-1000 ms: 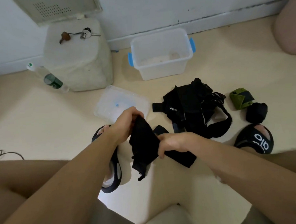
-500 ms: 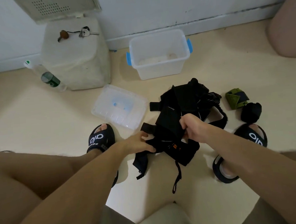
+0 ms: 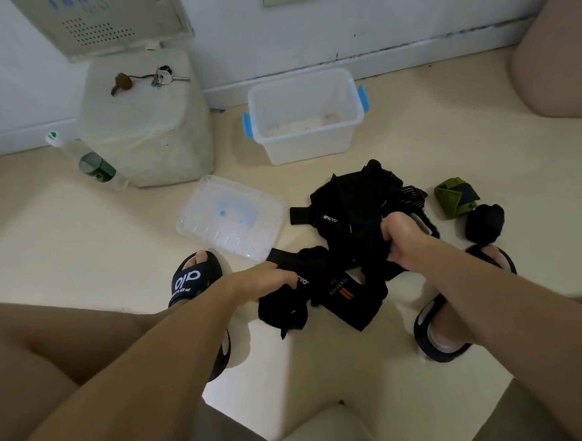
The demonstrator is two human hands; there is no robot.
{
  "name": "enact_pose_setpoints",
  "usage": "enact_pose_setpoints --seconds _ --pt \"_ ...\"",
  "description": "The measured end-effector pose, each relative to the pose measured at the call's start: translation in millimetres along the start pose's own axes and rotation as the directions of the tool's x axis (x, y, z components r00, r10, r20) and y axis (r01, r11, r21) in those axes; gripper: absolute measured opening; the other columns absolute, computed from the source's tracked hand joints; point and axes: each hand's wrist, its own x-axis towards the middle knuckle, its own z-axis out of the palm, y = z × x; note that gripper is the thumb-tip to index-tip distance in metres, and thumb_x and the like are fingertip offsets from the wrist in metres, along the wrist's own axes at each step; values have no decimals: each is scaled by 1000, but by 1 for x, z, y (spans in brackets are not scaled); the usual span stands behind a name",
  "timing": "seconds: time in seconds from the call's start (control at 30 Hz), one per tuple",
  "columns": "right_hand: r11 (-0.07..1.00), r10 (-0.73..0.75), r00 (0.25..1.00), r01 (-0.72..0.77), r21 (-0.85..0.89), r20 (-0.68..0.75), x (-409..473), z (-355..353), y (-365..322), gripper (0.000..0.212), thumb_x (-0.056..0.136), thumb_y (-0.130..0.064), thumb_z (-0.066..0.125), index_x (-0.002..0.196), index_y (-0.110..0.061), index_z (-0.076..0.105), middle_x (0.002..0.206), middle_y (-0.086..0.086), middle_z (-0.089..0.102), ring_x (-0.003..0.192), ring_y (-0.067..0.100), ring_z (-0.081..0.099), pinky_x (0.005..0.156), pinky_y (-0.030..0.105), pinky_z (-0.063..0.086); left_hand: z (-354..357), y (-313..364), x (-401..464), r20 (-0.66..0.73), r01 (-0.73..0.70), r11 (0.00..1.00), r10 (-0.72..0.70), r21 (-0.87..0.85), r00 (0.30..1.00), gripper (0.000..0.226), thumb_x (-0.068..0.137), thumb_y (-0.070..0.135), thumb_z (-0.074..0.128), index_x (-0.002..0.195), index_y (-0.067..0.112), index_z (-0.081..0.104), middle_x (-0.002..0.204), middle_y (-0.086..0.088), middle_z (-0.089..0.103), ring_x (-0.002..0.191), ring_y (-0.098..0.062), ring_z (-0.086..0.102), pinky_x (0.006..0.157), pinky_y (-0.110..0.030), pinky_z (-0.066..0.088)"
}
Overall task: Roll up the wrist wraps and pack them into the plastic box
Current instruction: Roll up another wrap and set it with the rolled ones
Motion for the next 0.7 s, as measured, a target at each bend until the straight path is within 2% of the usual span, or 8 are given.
enact_pose_setpoints --seconds 0.1,0.17,0.23,0.3,0.43,0.53,0.6,0.7 --pt "997 -30 999 32 -63 42 3 -14 2 49 50 0 39 85 -21 12 70 0 31 59 19 34 57 33 35 -5 -12 -5 -32 47 999 -47 -24 998 29 95 25 60 111 3 68 99 -12 74 86 -19 74 71 -22 56" --pt "999 -35 999 35 4 36 8 -18 2 46 48 -5 43 81 -20 16 74 3 36 61 22 40 59 32 39 -8 -19 -5 -45 88 996 -88 6 995 30 97 26 60 118 5 66 106 -13 76 88 -17 75 76 -25 60" --pt "999 -52 996 53 -11 69 10 -17 -2 26 60 -13 55 81 -12 40 87 8 55 79 27 59 74 38 54 -12 -29 -3 -69 144 986 -139 84 988 31 98 24 60 123 7 63 108 -11 73 96 -22 74 88 -34 61" --pt "995 -67 994 74 -69 89 11 -17 -4 39 75 -28 69 109 -9 66 107 9 73 101 29 71 92 47 59 -16 -36 -5 -73 190 972 -181 142 981 32 97 17 59 128 10 58 108 -11 70 98 -26 72 88 -38 61" --pt "974 -205 978 199 -109 -47 8 -18 -7 15 86 -22 79 91 -12 69 99 14 75 79 27 73 56 29 55 -20 -46 -11 -130 269 881 -237 390 963 40 99 13 51 139 10 51 128 -14 61 118 -35 61 99 -43 54" --pt "982 -154 987 149 -120 -38 7 -27 -8 5 90 -15 71 90 -12 68 85 10 69 51 17 67 40 21 46 -18 -48 -16 -207 296 758 -214 582 955 39 104 22 48 140 7 52 139 -14 57 126 -33 54 97 -36 43" --pt "982 -44 997 56 -181 66 1 -30 -8 14 91 -17 69 103 -11 70 93 11 74 64 21 74 50 27 55 -15 -44 -17 -187 279 758 -208 590 960 38 104 20 48 139 6 51 139 -13 57 124 -33 55 96 -35 44" --pt "943 50 976 25 -333 214 -1 -28 1 26 92 -13 64 118 -12 67 121 18 71 106 34 70 85 44 60 -14 -39 -13 -156 226 809 -167 543 974 48 98 20 56 143 7 44 123 -11 57 109 -32 57 93 -36 48"
